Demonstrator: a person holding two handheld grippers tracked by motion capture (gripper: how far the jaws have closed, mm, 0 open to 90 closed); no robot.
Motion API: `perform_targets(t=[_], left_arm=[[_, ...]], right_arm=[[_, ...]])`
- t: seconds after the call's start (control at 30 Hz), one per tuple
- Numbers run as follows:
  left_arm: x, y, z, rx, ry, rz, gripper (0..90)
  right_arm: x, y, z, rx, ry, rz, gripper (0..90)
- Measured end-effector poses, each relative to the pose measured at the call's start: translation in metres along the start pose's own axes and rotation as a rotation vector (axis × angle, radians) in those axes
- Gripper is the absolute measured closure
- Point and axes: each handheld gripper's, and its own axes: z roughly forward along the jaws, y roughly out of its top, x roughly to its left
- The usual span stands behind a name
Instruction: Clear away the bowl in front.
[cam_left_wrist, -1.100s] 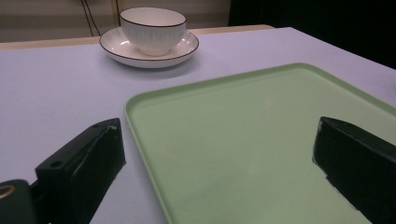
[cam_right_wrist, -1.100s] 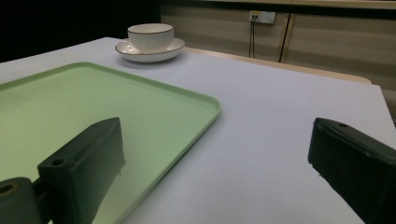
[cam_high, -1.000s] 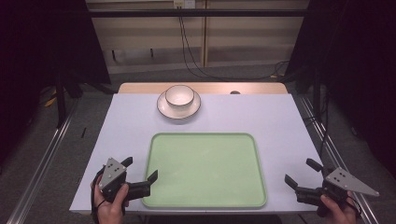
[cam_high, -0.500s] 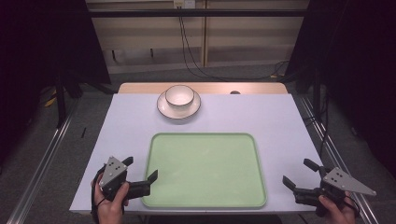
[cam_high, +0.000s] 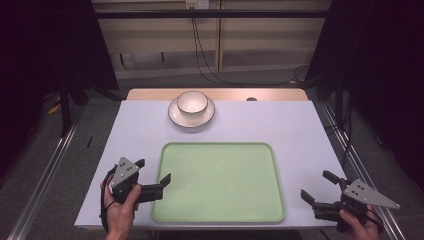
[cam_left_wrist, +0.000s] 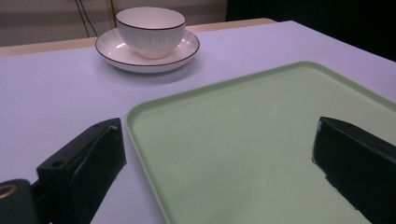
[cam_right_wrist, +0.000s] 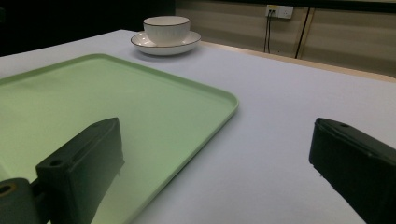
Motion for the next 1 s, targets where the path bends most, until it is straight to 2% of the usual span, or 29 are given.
perform_targets(t=[0.17,0.37,0.53,0.6,0.67,0.7,0.73,0.77,0.8,0.87,0.97,1.0], left_arm=[[0.005,0.010,0.004,-0.010,-0.003,-0.007,2.4],[0.007,0.018,0.015,-0.018,0.003,0.007,3.2],[0.008,0.023,0.025,-0.020,-0.022,0.009,3.9],[0.009,0.026,0.029,-0.023,-0.046,-0.003,4.2],[0.011,0.027,0.031,-0.029,-0.048,0.008,4.2],[0.012,0.028,0.033,-0.022,-0.032,0.015,4.2],[0.012,0.028,0.035,-0.023,-0.042,0.010,4.3],[0.014,0.030,0.037,-0.013,-0.021,0.052,4.4],[0.015,0.031,0.038,-0.009,-0.022,0.079,4.5],[0.017,0.032,0.040,-0.003,-0.025,0.091,3.8],[0.020,0.035,0.045,0.007,-0.023,0.080,3.8],[0.020,0.035,0.047,-0.008,-0.019,0.074,3.8]], right_arm=[[0.001,0.000,0.002,0.007,0.007,0.007,2.6],[0.001,0.000,0.002,0.000,0.010,-0.006,2.6],[0.001,0.000,0.001,0.002,0.009,0.000,2.6],[0.001,0.000,0.001,0.002,0.012,-0.004,2.6],[0.001,0.000,0.001,0.004,0.013,-0.005,2.6],[0.001,0.000,0.001,0.004,0.013,-0.005,2.6],[0.001,0.000,0.001,0.002,0.015,-0.006,2.6],[0.001,0.000,0.001,0.001,0.012,-0.005,2.6],[0.001,0.000,0.001,0.003,0.014,-0.005,2.6],[0.001,0.000,0.001,0.001,0.015,-0.006,2.6],[0.000,0.001,0.001,-0.001,0.018,-0.008,2.6],[0.000,0.001,0.001,-0.001,0.018,-0.008,2.6]])
